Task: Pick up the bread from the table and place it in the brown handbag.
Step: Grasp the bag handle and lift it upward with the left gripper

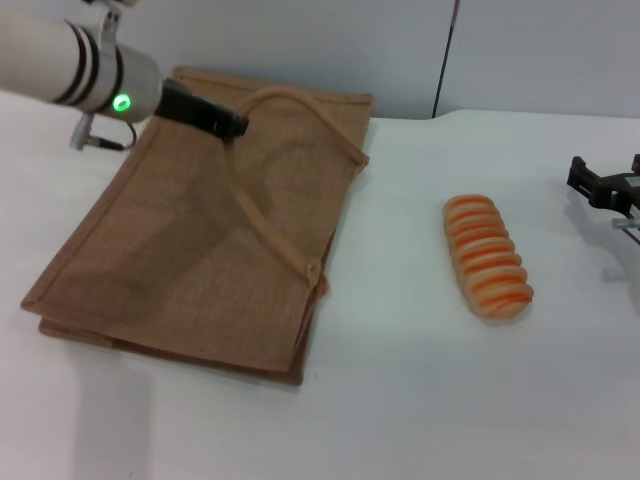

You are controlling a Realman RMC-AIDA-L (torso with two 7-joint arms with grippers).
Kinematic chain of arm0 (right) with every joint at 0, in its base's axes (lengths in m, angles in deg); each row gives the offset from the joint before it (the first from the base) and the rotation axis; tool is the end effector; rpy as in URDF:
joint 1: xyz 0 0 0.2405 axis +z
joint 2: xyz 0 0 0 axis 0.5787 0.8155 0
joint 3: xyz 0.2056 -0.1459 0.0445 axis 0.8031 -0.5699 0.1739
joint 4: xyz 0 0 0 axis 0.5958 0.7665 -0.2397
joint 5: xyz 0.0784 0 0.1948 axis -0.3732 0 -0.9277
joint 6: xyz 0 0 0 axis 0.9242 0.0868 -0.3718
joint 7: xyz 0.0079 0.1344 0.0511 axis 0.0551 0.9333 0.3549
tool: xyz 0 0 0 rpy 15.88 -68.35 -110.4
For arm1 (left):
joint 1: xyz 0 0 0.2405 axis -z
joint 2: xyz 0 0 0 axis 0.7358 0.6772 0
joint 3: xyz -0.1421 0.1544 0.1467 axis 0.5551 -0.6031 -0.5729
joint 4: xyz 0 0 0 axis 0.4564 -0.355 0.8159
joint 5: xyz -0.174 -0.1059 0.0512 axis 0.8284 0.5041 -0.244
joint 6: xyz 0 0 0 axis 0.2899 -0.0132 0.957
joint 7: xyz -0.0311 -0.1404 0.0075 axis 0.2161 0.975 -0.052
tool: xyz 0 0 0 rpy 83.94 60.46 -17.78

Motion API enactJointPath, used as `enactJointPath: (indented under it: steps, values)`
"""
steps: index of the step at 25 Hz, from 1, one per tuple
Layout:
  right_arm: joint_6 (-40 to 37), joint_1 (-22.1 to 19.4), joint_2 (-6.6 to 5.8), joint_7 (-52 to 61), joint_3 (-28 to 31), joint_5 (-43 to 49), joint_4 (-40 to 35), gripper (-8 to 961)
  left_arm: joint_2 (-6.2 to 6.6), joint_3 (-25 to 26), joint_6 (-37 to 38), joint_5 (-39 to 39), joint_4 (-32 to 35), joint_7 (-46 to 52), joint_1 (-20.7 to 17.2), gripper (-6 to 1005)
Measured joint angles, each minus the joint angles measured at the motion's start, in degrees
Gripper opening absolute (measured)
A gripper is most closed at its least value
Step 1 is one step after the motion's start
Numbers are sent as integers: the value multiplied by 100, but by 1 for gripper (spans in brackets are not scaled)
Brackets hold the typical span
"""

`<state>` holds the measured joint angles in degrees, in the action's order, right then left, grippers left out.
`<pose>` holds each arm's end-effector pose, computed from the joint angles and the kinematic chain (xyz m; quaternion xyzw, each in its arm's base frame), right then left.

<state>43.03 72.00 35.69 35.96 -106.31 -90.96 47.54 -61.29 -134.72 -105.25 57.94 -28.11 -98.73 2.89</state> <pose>0.3230 0.4100 -0.0311 -0.7305 0.3646 0.1429 0.5595 -0.2015 0.4671 0.0316 -0.8894 -0.3230 -0.0014 0.3234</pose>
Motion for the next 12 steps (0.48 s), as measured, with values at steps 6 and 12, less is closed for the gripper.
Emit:
enactJointPath:
  steps: [6, 12]
  values:
    - [75, -4, 7, 0, -1, 117, -11, 881, 1, -258, -731, -68, 1132, 462, -231, 127]
    - [144, 1, 4, 0, -1, 122, -55, 881, 1, -1026, -1113, -72, 2595, 1099, -711, 125]
